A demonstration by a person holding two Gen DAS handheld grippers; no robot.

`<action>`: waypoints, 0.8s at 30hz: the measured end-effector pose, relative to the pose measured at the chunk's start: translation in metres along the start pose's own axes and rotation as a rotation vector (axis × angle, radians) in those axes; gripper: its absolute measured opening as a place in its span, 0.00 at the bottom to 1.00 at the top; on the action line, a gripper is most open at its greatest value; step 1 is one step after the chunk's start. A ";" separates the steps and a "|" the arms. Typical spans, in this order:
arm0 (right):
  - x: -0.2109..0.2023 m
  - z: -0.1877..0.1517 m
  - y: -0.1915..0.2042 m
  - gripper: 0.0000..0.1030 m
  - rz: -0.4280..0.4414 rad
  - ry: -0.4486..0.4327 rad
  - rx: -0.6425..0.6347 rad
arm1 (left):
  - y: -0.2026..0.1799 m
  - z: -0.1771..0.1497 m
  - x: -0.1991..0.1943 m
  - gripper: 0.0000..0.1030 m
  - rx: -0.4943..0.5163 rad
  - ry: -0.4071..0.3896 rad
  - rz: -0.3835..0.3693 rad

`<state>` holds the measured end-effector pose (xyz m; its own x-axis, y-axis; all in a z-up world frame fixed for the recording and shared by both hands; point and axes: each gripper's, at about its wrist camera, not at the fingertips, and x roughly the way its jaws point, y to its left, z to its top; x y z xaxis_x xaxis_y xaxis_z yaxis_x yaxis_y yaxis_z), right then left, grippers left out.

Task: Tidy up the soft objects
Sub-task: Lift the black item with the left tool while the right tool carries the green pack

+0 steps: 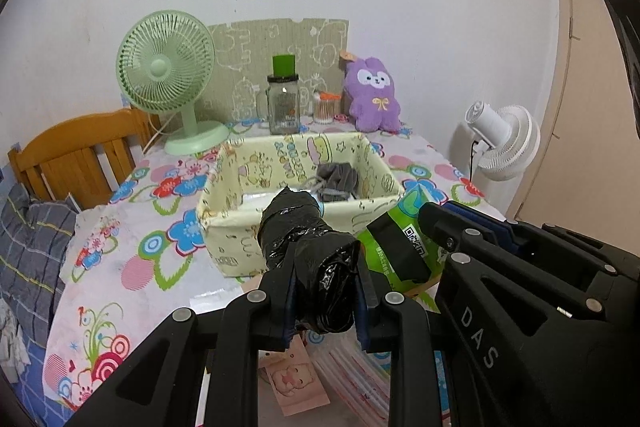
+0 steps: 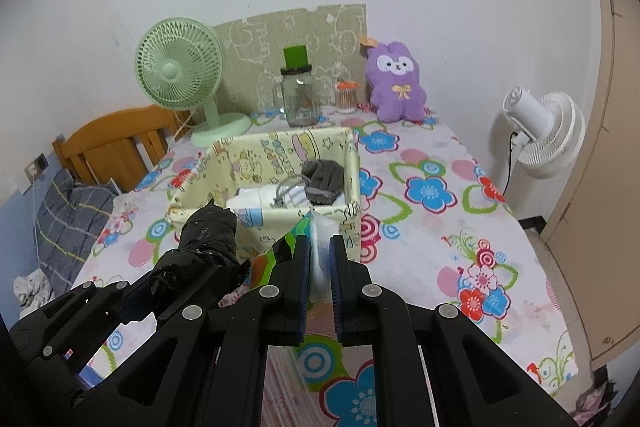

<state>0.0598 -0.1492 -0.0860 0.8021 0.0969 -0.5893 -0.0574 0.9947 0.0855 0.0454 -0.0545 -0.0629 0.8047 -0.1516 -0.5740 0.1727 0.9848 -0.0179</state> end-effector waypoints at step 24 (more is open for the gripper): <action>-0.031 0.039 0.009 0.12 0.008 -0.103 -0.029 | 0.003 0.036 -0.026 0.21 0.002 -0.104 0.008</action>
<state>0.0579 -0.1449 -0.0356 0.8582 0.1028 -0.5030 -0.0806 0.9946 0.0657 0.0454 -0.0507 -0.0189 0.8605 -0.1515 -0.4865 0.1668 0.9859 -0.0119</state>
